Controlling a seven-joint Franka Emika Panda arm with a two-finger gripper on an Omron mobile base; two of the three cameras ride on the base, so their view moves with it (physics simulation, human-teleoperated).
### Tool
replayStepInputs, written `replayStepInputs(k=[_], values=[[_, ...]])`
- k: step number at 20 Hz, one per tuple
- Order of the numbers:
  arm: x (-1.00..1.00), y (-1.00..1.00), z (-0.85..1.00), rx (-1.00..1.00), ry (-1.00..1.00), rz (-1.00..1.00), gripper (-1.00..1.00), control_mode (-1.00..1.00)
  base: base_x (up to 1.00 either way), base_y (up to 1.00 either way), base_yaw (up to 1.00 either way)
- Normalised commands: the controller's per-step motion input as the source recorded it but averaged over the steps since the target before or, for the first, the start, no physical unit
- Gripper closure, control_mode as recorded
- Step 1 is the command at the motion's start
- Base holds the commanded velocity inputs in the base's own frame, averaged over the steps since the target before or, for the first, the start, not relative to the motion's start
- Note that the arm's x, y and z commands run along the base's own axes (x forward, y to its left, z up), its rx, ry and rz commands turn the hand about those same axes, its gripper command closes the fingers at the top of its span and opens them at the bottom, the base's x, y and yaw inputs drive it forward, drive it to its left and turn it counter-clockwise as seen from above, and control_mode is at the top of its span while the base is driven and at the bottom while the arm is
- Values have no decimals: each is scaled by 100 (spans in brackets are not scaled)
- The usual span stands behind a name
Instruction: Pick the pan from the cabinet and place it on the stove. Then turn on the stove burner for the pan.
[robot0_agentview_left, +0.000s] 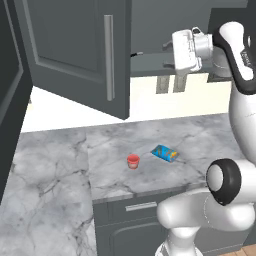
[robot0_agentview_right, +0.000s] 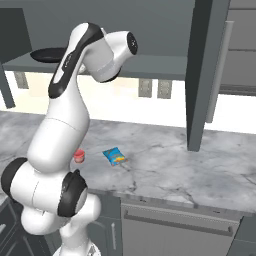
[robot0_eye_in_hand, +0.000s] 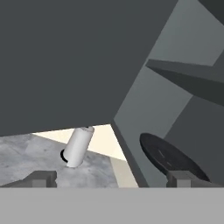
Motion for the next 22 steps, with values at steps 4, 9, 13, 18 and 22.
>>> replayStepInputs(k=[4, 9, 13, 18, 22], values=[[30, 0, -12, 0, 5, 0, -100, -100, 0, 0, 0], [40, 1, -2, -1, 5, 0, -100, -100, 0, 0, 0], [41, 2, -1, -4, 10, 0, -100, -100, 0, 0, 0], [41, 0, -6, -3, 8, 0, -100, -100, 0, 0, 0], [43, 0, -11, -1, 3, 0, -100, -100, 0, 0, 0]])
